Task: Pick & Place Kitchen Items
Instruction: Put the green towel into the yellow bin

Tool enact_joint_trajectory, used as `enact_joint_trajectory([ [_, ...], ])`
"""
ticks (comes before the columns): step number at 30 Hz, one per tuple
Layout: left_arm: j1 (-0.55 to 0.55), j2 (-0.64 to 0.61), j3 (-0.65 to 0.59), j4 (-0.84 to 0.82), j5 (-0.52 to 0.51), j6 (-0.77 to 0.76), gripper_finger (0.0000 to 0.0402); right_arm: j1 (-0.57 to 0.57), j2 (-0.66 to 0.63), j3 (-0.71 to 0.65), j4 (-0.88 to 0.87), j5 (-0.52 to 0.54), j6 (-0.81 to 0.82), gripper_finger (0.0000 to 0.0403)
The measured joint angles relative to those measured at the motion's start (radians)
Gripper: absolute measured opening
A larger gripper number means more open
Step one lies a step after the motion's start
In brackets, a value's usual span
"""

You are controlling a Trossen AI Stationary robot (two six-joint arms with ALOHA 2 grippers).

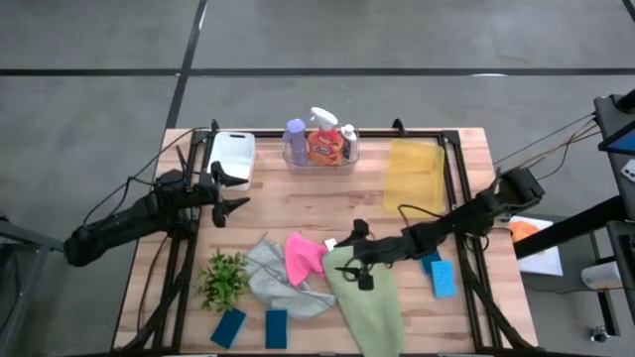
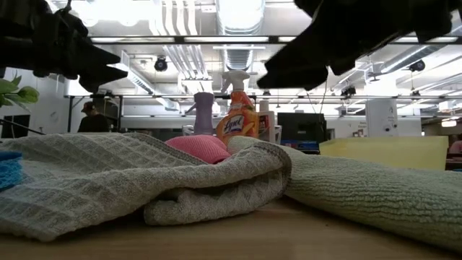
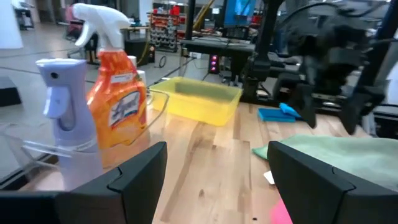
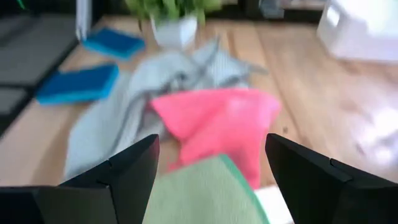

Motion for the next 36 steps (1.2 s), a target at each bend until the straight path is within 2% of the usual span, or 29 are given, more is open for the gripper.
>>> enact_joint_trajectory([
  [6,0.0,0.0,0.0,0.0,-0.014,0.0,0.0287,-0.003,0.031,0.161,-0.402,-0.001,0.049,0.0297],
  [9,0.001,0.0,0.0,0.0,-0.014,-0.001,0.0287,-0.013,0.056,0.225,-0.538,-0.041,0.062,0.0297],
  [15,0.001,0.0,0.0,-0.005,-0.013,-0.01,0.0287,-0.032,0.125,0.294,-0.665,-0.128,0.078,0.0297],
  [27,0.001,0.001,-0.001,-0.048,-0.013,-0.054,0.0287,-0.047,0.248,0.389,-0.783,-0.135,0.088,0.0295],
  [31,0.001,0.001,-0.001,-0.086,-0.013,-0.054,0.0287,-0.047,0.266,0.428,-0.846,-0.135,0.088,0.0255],
  [36,0.001,0.001,-0.002,-0.13,-0.013,-0.054,0.0287,-0.047,0.271,0.465,-0.923,-0.153,0.092,0.0141],
])
